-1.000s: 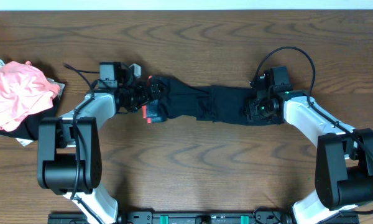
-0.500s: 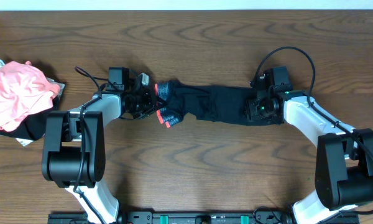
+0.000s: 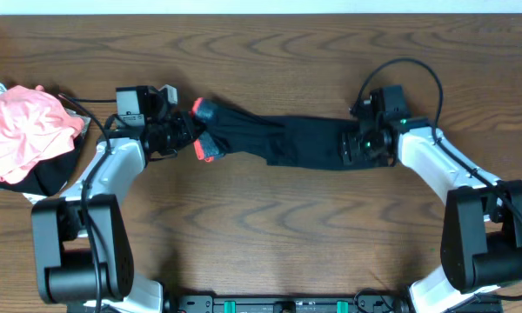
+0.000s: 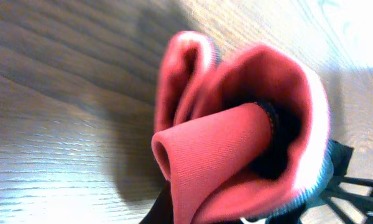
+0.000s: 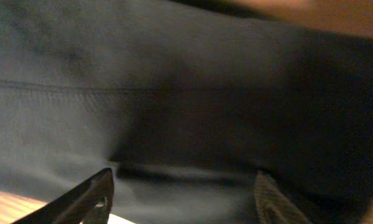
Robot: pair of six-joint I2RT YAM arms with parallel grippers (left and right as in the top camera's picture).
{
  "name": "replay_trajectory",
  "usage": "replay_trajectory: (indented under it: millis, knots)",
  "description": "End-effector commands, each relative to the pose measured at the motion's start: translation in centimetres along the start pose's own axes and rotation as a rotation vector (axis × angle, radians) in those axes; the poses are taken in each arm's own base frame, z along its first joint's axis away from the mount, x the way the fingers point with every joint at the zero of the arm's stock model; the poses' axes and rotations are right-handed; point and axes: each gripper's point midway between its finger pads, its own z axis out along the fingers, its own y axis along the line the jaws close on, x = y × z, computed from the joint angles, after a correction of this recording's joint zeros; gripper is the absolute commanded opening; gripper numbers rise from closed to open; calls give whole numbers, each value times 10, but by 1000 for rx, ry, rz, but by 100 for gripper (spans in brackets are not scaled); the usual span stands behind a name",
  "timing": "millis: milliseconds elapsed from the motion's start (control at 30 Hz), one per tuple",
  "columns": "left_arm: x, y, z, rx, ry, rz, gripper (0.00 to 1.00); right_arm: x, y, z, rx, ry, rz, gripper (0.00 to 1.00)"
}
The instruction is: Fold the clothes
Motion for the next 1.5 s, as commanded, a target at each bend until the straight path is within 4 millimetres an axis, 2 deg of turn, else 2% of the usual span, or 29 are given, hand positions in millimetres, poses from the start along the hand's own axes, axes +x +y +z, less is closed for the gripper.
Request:
replay_trajectory:
  millis: [0, 133, 233, 300, 367, 467, 667, 867, 967, 1067, 1267, 1333, 1467]
  knots:
    - [-8, 9, -12, -65, -47, 32, 6, -43, 18, -35, -64, -121, -35, 74]
    - [-1, 17, -15, -113, -24, 63, 6, -66, 45, -58, -179, -182, -80, 70]
    - [9, 34, -18, -205, 10, 78, 6, -68, 47, -60, -180, -186, -86, 71]
    - [16, 53, -24, -309, 37, 94, 6, -67, 45, -60, -169, -183, -83, 71]
    - [20, 68, -31, -403, 51, 89, 6, -68, 31, -59, -108, -184, -64, 71]
    - [18, 76, -46, -485, 48, 101, 6, -68, 3, -62, -2, -175, -14, 71]
    - [-14, 80, -89, -575, -83, 87, 6, -53, -57, -70, 144, -125, 103, 70]
    - [-37, 86, -124, -626, -175, 52, 6, -35, -96, -77, 193, -79, 204, 69]
    - [-37, 77, -129, -625, -157, 55, 6, -33, -101, -78, 197, -76, 218, 68]
    - [-36, 57, -129, -611, -129, 88, 6, -33, -101, -78, 197, -76, 218, 68]
    - [-33, -11, -112, -530, -115, 194, 6, -32, -98, -77, 184, -71, 218, 68]
    - [-28, -38, -100, -497, -119, 239, 6, -30, -98, -77, 182, -64, 231, 67]
    - [-13, -77, -79, -458, -129, 309, 6, -26, -96, -77, 174, -48, 236, 67]
